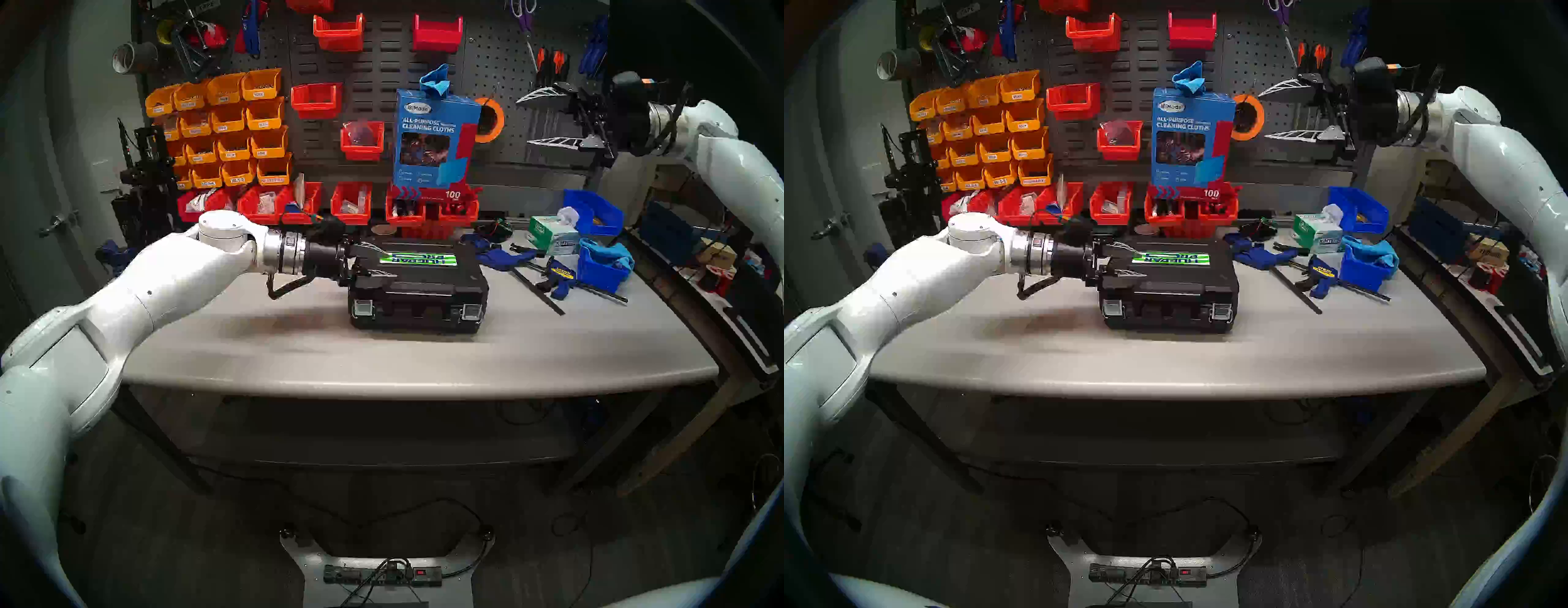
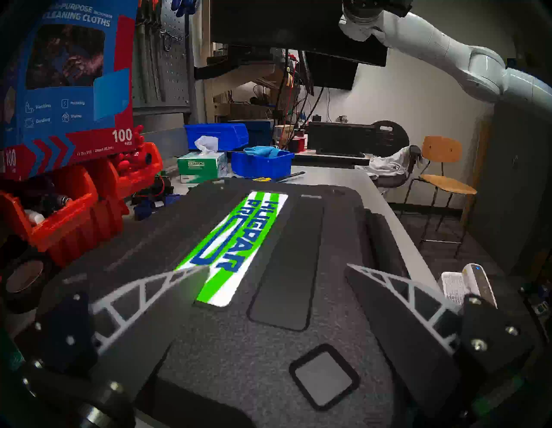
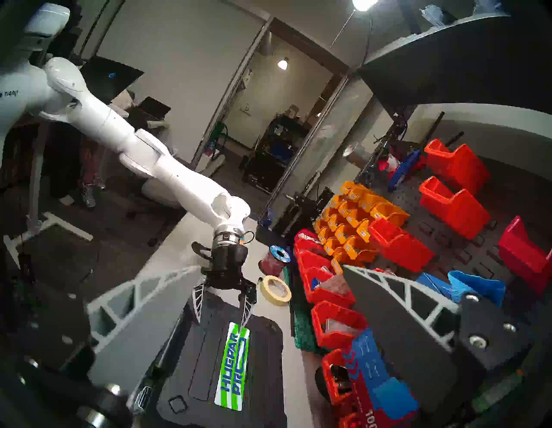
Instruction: Open the tool box
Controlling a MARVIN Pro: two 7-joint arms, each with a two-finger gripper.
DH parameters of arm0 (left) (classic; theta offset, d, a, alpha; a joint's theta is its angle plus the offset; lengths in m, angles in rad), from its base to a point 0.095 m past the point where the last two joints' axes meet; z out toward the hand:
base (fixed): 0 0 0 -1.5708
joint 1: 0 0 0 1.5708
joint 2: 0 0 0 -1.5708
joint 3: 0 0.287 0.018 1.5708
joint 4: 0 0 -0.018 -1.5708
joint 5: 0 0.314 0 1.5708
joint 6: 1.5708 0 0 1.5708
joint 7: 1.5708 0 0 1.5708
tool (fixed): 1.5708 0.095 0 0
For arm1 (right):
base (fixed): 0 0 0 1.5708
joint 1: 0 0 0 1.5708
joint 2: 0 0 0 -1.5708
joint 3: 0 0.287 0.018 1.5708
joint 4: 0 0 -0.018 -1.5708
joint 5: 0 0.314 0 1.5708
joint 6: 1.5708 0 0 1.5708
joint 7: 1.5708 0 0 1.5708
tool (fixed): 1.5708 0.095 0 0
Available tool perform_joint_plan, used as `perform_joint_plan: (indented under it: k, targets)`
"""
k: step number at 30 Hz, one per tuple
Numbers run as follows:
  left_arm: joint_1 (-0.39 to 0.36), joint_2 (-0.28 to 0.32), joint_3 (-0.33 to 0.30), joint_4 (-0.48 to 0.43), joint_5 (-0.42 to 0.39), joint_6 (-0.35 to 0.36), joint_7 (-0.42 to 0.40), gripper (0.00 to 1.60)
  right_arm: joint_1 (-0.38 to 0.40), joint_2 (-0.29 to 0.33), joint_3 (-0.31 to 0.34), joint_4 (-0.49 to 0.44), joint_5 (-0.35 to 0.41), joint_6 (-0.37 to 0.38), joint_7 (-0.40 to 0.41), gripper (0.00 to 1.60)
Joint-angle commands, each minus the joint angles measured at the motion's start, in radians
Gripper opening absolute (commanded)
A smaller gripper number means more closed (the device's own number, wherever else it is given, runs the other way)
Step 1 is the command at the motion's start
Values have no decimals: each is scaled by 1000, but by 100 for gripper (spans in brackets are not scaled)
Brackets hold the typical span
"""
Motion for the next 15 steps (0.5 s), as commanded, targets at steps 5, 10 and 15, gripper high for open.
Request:
perform_joint_plan:
  k: [5, 10, 15]
  targets:
    - [4, 5, 7, 3, 6, 3, -1, 160, 83, 143, -1, -64, -15, 37, -3, 160]
    - [4, 5, 7, 2, 5, 3, 0, 160, 93, 198, -3, -133, -5, 59, -3, 160]
    - [4, 5, 7, 1, 5, 2, 1, 160, 94, 244, -16, -217, -8, 76, -3, 160]
